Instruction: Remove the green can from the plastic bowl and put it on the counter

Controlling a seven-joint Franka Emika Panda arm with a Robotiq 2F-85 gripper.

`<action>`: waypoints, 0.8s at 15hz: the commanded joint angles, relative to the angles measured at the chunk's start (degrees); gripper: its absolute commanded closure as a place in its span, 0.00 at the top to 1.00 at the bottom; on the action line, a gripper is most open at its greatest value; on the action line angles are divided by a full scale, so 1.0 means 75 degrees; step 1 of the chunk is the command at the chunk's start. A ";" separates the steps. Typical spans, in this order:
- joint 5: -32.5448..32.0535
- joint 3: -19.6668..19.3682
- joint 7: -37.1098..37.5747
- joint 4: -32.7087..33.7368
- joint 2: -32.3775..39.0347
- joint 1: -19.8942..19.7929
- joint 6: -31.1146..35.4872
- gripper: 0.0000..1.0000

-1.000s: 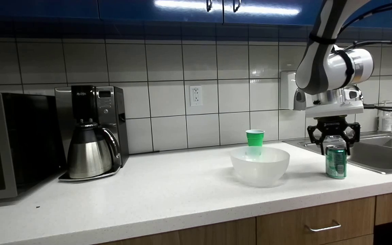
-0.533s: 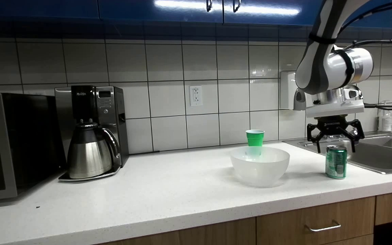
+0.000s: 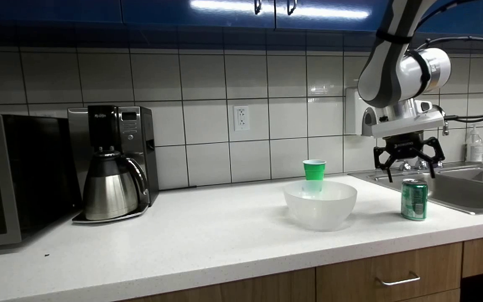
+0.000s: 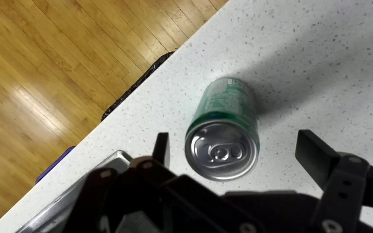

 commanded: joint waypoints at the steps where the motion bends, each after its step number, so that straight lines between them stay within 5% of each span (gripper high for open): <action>1: -0.0271 0.0092 0.0257 -0.0219 -0.0636 0.0074 -0.0456 1.00; 11: -0.0292 0.0870 0.0938 -0.1370 -0.1941 0.0000 -0.1245 1.00; 12: -0.0108 0.0895 0.0630 -0.1019 -0.1489 -0.0118 -0.0939 1.00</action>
